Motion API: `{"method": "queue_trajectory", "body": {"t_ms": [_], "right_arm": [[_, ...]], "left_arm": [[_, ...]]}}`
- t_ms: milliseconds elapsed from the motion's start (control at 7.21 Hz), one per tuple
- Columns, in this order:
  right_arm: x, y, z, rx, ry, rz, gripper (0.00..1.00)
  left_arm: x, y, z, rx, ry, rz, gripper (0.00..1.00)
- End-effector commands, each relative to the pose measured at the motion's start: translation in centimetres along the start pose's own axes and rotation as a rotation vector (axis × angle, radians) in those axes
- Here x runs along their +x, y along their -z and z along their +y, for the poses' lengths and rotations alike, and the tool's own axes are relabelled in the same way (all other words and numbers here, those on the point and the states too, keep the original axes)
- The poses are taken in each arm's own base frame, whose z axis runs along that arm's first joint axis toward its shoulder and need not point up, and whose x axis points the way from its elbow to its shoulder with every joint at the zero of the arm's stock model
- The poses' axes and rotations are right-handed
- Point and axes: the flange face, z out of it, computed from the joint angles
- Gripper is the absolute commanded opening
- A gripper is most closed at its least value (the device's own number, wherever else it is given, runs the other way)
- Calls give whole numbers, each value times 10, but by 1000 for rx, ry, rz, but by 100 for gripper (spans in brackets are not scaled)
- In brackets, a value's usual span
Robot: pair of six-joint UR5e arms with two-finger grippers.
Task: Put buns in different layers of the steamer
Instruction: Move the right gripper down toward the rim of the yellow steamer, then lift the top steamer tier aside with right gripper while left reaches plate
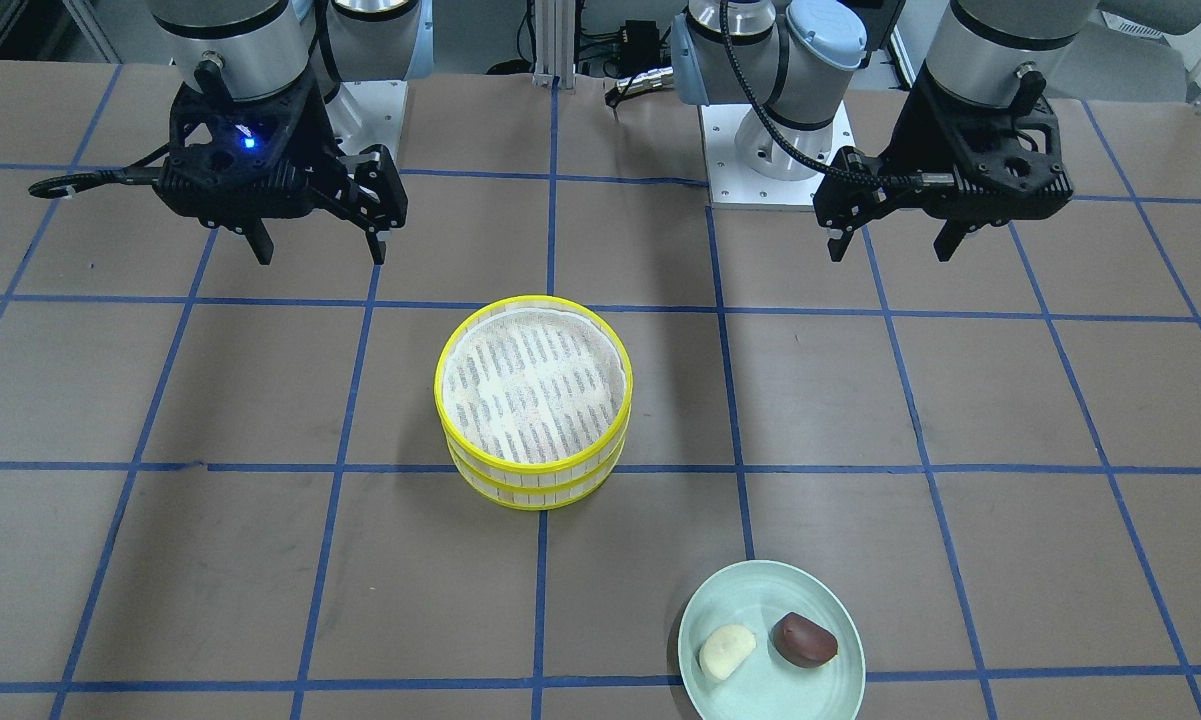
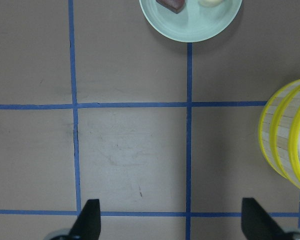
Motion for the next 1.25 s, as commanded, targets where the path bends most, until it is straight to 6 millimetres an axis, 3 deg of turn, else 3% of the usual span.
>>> {"method": "queue_trajectory", "body": {"t_ms": [0, 139, 277, 416, 693, 832, 1109], "right_arm": [[-16, -28, 12, -51, 16, 0, 100], [-26, -47, 22, -90, 25, 3, 100], [-30, -82, 29, -161, 26, 13, 100], [-37, -103, 33, -205, 21, 11, 100], [-73, -150, 34, -274, -28, 42, 99], [-76, -165, 27, -273, -24, 47, 86], [-78, -194, 16, -288, -24, 52, 83]], "left_arm": [[-9, -3, -6, 6, 11, -4, 100], [-11, -12, -10, -5, 11, -8, 100], [-12, -8, -15, 43, 13, -9, 100], [-11, -14, -30, 93, 10, -5, 100], [-15, -60, -87, 197, -110, -25, 100], [-16, -83, -112, 259, -181, -41, 100], [-8, -153, -161, 302, -328, 38, 100]]}}
